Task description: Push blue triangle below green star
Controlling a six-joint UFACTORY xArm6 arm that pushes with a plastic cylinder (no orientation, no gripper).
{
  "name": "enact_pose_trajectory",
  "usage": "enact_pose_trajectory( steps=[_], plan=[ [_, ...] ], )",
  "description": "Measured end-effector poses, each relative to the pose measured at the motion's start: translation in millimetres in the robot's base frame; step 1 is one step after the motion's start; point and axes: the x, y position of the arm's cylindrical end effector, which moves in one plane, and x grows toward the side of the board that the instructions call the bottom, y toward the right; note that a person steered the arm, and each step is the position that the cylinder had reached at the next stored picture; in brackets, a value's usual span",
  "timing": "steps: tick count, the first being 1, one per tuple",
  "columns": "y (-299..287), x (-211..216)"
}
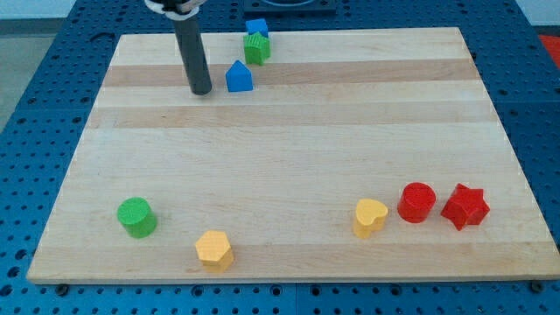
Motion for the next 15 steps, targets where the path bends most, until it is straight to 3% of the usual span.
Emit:
enact_pose_trajectory(
  steps=[3,6,10,12,15],
  plan=[
    [48.7,-25.2],
    [42.4,-10.2],
    [74.2,-21.0],
    [75.1,2.8],
    [95.0,-20.2]
  ],
)
